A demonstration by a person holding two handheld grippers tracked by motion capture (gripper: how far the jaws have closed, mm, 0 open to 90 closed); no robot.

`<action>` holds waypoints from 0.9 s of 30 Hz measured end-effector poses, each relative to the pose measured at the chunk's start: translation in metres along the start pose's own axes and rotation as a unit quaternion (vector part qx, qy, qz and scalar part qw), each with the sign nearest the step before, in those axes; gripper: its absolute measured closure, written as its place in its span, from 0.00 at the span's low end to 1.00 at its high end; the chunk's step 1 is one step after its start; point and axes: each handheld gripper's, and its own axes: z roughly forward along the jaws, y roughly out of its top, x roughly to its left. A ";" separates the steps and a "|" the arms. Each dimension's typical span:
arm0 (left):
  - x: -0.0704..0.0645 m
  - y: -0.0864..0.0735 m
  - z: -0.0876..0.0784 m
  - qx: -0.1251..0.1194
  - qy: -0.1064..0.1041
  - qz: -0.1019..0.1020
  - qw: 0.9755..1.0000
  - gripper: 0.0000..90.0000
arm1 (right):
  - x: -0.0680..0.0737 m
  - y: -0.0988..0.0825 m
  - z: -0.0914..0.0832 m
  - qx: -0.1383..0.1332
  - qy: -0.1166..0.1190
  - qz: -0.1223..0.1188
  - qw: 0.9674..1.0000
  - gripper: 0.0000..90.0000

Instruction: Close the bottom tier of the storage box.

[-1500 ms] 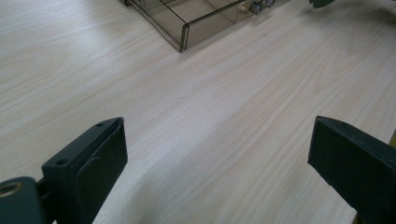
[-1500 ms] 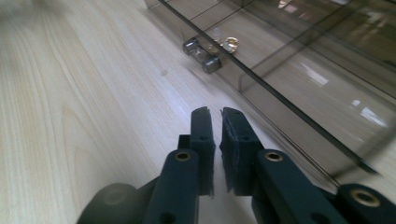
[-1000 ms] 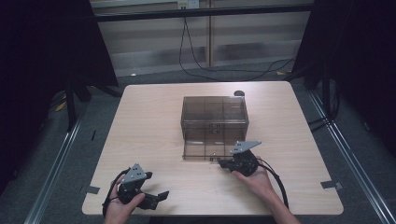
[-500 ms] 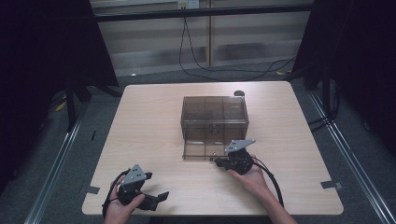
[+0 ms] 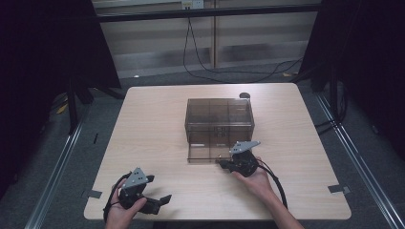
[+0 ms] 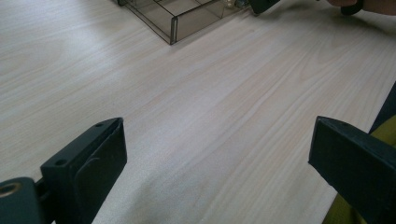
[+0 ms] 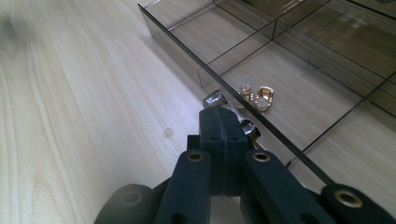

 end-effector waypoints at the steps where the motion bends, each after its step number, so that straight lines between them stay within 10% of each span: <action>1: 0.000 0.000 0.000 0.001 0.000 0.001 1.000 0.05 | 0.000 0.000 0.000 0.000 -0.003 0.001 1.000 1.00; 27: 0.001 -0.001 0.000 0.002 0.001 0.000 1.000 0.05 | -0.007 0.012 0.007 -0.015 -0.012 0.010 1.000 1.00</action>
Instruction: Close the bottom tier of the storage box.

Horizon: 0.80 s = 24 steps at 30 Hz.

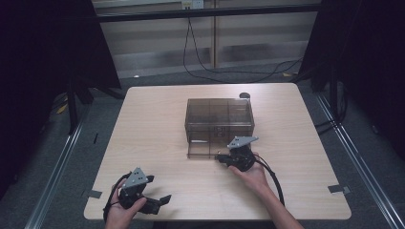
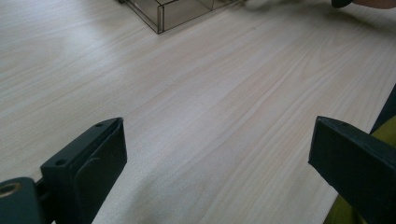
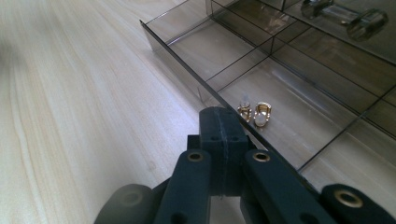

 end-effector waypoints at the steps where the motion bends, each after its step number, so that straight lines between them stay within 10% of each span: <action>1: 0.000 0.000 0.000 0.000 0.000 0.000 1.000 0.05 | 0.000 0.000 0.000 0.000 0.000 0.000 1.000 1.00; 24: 0.002 0.000 0.000 -0.001 -0.001 -0.003 1.000 0.05 | -0.014 0.010 0.007 -0.007 -0.018 0.009 1.000 1.00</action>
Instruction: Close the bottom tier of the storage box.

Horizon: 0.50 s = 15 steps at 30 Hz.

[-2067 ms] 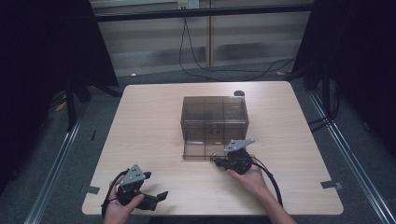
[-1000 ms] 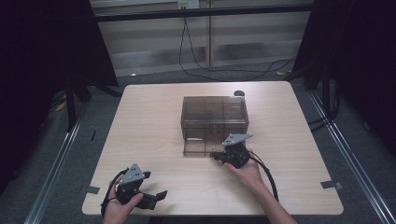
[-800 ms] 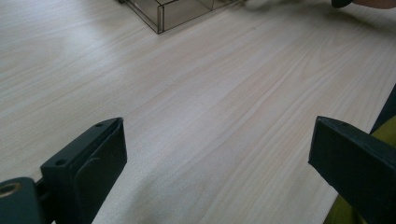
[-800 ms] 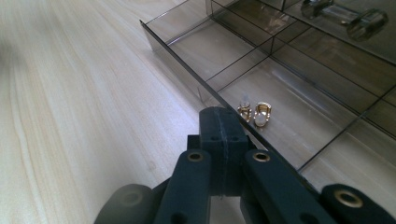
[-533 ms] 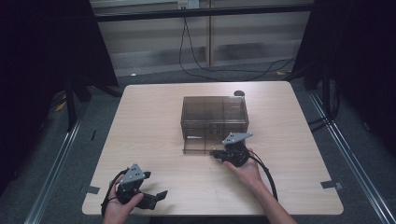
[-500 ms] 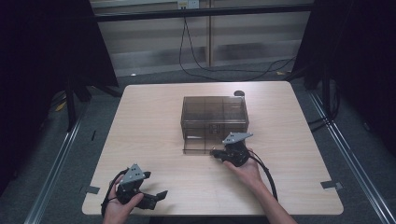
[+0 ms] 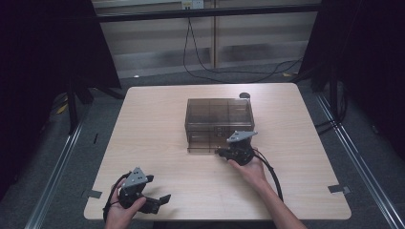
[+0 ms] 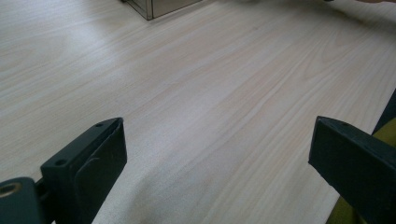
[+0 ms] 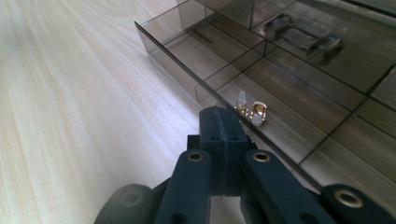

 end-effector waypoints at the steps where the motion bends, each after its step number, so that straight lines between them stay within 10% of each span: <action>1: 0.000 0.000 0.000 0.000 0.000 0.000 1.000 0.05 | 0.000 0.000 0.000 0.000 0.000 0.000 1.000 1.00; 15: 0.000 0.000 0.001 0.000 -0.001 -0.001 1.000 0.05 | -0.008 0.000 0.005 -0.005 -0.011 0.011 1.000 1.00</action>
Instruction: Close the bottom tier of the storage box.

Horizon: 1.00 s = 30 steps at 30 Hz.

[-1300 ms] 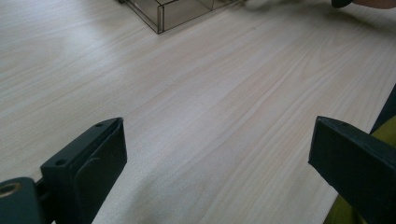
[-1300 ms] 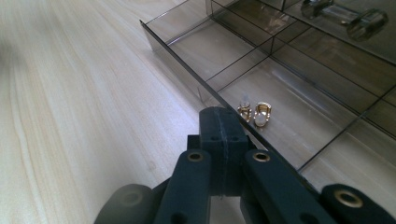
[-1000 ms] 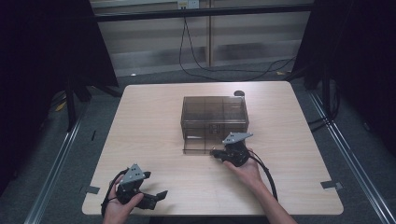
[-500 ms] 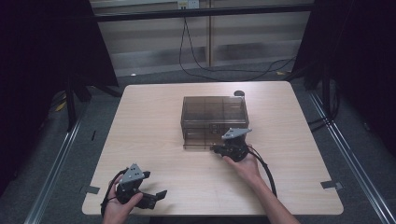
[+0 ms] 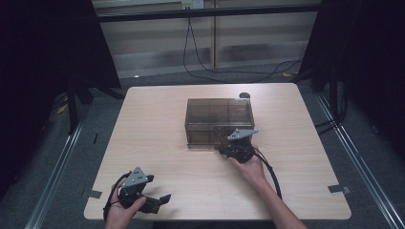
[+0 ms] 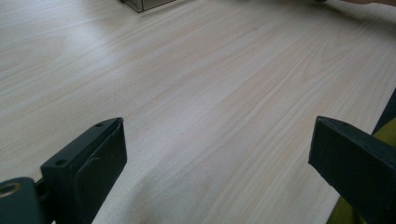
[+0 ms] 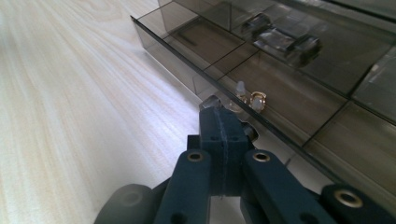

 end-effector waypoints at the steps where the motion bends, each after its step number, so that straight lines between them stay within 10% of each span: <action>1: 0.000 0.000 0.000 0.001 0.000 0.000 1.000 0.05 | -0.001 0.000 0.001 0.000 -0.002 0.001 1.000 1.00; 30: 0.001 0.000 -0.001 -0.001 0.002 -0.001 1.000 0.05 | -0.010 0.010 0.008 -0.006 -0.020 0.011 1.000 1.00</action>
